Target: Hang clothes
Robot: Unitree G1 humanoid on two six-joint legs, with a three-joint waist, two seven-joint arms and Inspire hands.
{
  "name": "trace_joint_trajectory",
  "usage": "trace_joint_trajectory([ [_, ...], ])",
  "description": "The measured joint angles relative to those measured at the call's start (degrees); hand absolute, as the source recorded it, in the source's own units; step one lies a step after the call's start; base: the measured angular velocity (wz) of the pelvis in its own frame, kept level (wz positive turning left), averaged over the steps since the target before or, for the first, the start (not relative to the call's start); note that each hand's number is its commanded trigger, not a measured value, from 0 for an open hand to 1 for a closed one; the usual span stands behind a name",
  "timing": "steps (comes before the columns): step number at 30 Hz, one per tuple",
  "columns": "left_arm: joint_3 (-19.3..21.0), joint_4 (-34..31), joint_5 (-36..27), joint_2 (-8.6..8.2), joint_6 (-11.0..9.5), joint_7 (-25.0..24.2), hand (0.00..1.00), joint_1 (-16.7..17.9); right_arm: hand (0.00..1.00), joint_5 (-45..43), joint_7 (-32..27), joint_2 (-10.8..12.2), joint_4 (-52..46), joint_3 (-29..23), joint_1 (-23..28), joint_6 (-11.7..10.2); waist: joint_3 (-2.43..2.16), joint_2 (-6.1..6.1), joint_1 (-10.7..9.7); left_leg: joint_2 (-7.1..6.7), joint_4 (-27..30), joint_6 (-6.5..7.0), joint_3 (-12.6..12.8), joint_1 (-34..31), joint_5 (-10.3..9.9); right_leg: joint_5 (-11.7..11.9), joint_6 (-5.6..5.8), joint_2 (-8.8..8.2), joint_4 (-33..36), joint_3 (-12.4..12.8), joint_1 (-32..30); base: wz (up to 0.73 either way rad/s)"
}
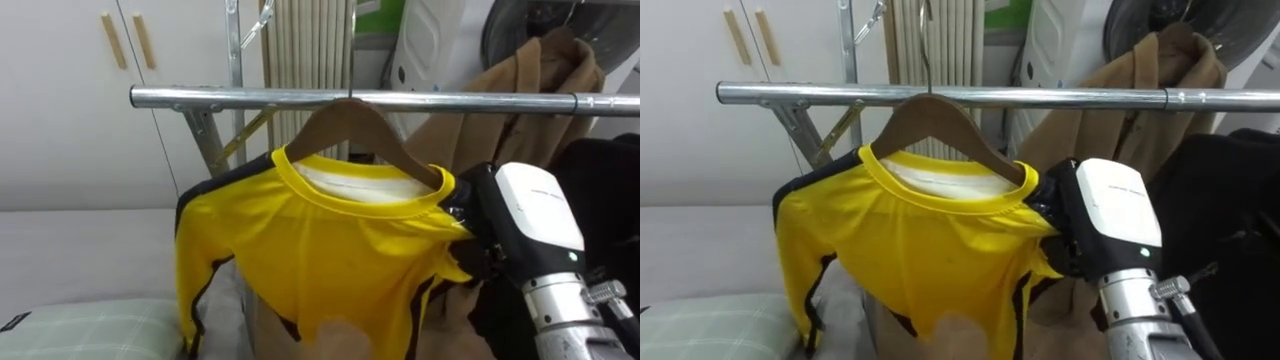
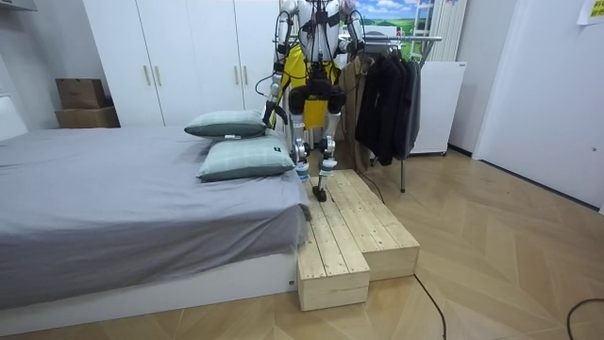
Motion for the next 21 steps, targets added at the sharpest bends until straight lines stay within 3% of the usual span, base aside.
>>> trace_joint_trajectory([
  [9,-0.1,-0.22,0.11,-0.07,-4.44,-0.1,0.0,-0.63,1.0,1.01,0.01,-0.01,-0.11,0.0,-0.01,-0.73,-0.17,0.13,0.06,0.12,0.28,-0.08,-0.05,0.24,-0.07,0.46,-0.66,0.41,-0.88,0.17,0.5,-0.01],
  [15,0.01,-1.18,0.29,-0.03,-4.49,-0.19,0.0,-0.38,1.0,13.17,2.16,-0.31,0.66,-0.28,0.15,-0.65,-0.36,0.14,-0.29,0.84,0.34,-0.33,-0.48,1.36,-0.22,0.93,-0.96,0.51,-2.91,-0.38,2.55,0.02],
  [21,0.14,-3.65,0.26,-0.08,-4.51,-0.36,0.0,-0.33,1.0,22.48,7.21,-0.38,10.62,-0.51,-0.13,0.12,-0.54,-0.47,-0.03,0.84,-0.01,-0.35,-0.68,2.03,-0.21,1.09,-1.21,0.51,-3.84,-1.2,3.52,0.04],
])
